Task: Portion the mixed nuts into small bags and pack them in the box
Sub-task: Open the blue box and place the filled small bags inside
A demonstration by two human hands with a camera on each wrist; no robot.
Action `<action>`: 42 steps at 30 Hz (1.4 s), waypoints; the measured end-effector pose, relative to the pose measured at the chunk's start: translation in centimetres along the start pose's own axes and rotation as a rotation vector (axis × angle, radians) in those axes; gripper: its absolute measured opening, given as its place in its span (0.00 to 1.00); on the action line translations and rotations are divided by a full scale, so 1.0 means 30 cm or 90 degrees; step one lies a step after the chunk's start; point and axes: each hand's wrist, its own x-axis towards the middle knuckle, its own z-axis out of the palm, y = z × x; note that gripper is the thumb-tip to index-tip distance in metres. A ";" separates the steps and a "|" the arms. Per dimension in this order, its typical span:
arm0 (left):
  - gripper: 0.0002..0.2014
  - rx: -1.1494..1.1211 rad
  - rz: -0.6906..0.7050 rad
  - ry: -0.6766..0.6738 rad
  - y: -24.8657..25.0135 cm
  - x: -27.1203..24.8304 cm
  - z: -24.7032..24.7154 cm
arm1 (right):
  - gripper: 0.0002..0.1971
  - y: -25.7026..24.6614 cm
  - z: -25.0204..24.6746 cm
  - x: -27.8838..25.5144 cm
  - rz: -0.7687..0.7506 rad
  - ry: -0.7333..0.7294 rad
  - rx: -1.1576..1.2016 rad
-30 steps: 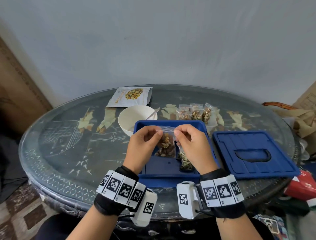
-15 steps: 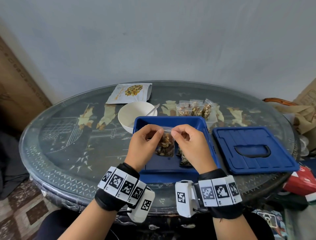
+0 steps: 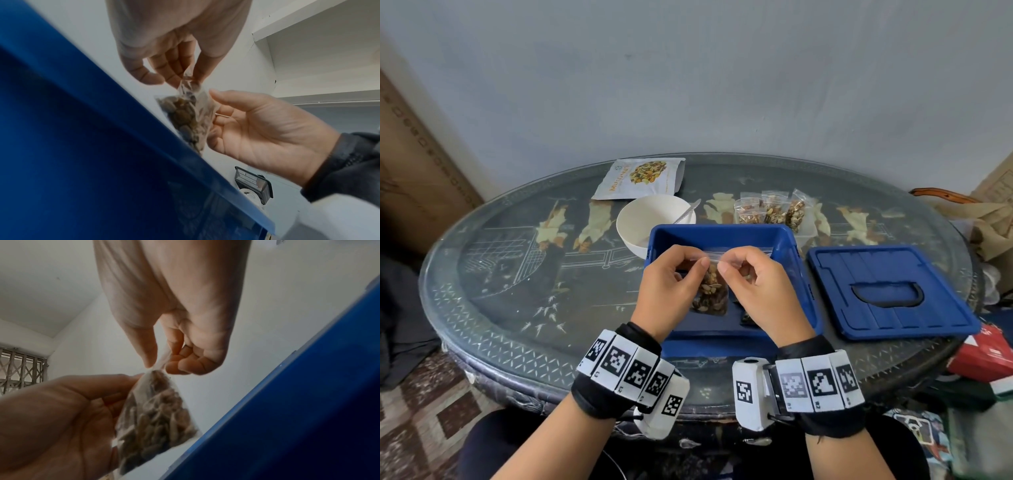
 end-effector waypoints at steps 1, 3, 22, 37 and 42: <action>0.03 -0.004 -0.001 -0.004 0.000 -0.001 0.000 | 0.09 0.001 0.000 0.001 -0.001 0.000 -0.002; 0.03 -0.010 -0.003 -0.017 0.000 -0.003 0.000 | 0.08 0.004 0.003 0.001 -0.015 0.007 -0.022; 0.04 0.045 0.037 -0.090 0.027 0.024 -0.032 | 0.05 0.003 -0.014 0.001 -0.012 0.010 0.000; 0.06 0.398 0.141 -0.342 0.149 0.236 -0.081 | 0.04 -0.016 -0.117 0.135 -0.004 -0.039 -0.126; 0.07 0.462 0.148 -0.402 0.175 0.331 -0.047 | 0.10 -0.055 -0.219 0.231 0.032 -0.129 -0.182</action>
